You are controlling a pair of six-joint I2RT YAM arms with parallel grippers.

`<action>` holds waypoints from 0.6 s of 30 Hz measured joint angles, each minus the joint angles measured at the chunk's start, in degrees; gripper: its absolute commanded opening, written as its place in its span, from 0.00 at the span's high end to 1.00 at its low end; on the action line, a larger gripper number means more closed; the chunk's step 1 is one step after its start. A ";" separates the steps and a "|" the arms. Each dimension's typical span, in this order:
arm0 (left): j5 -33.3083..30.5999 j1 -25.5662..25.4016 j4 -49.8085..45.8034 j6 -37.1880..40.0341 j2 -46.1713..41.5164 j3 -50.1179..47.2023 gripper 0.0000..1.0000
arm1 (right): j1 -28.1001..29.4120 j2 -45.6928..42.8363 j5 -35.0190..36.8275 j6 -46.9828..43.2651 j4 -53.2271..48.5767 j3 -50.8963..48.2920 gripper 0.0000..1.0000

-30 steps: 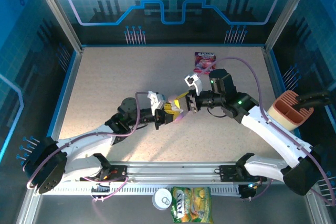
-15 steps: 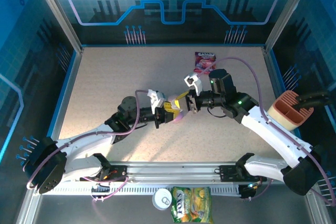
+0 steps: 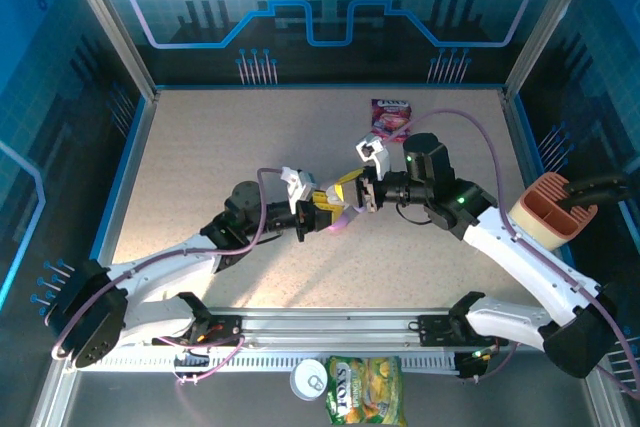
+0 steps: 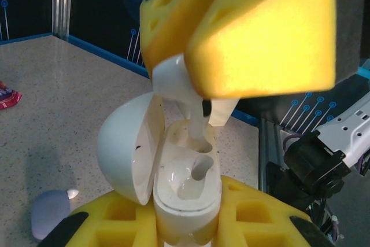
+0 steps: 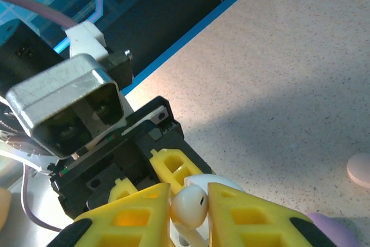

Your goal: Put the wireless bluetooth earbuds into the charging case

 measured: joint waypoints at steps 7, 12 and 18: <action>-2.08 0.00 0.22 0.07 1.16 0.00 0.83 | 0.00 -0.31 1.64 2.45 3.74 -0.55 0.79; -4.39 0.00 0.90 0.00 1.42 0.00 0.84 | 0.09 -0.31 2.89 4.44 7.50 -2.05 0.80; -6.69 0.02 2.95 0.00 1.42 0.00 0.84 | 1.03 -0.26 4.59 6.71 11.26 -4.37 0.80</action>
